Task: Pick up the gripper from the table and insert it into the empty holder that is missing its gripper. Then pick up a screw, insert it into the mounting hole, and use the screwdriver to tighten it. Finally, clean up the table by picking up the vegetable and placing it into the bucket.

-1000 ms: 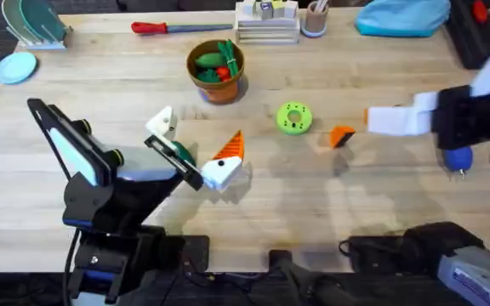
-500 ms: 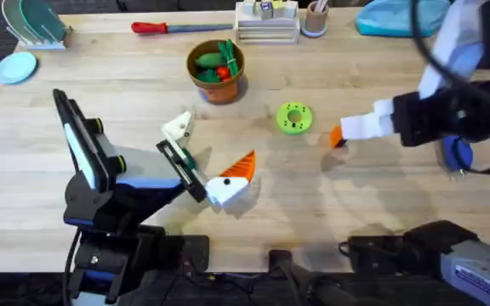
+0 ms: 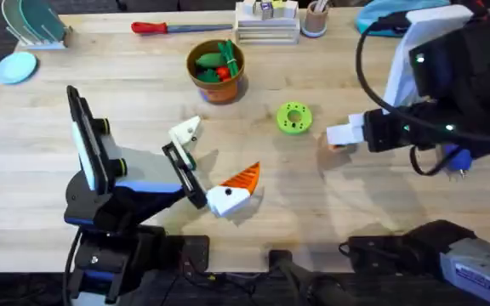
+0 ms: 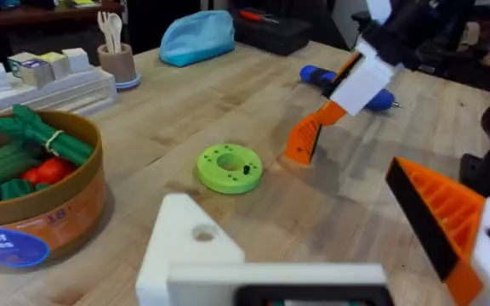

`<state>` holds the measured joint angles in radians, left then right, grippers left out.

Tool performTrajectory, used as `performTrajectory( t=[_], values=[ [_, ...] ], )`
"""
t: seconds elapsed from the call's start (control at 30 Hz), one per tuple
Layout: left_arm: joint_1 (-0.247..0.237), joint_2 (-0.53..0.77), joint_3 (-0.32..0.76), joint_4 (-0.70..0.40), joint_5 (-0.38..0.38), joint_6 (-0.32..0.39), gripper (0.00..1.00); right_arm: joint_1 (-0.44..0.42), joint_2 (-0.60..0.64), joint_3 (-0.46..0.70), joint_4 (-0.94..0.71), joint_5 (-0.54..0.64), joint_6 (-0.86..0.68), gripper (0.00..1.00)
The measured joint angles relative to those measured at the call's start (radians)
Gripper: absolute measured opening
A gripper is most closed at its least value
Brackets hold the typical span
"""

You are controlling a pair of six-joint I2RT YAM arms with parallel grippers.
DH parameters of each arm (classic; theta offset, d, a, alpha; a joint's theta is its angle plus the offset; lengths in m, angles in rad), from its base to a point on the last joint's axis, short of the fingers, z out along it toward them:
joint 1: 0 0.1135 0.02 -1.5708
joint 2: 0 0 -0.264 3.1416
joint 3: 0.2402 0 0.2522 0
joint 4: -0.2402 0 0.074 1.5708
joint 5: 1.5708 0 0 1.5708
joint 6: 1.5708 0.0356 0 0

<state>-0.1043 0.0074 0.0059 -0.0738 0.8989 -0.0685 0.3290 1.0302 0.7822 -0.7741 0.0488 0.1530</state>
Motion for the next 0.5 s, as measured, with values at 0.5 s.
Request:
performTrajectory(
  t=[0.5],
  values=[
    [0.0,0.0,0.0,0.0,0.003,0.0,0.993,0.0,0.151,-0.002,0.044,0.017,0.042,0.581]
  ],
)
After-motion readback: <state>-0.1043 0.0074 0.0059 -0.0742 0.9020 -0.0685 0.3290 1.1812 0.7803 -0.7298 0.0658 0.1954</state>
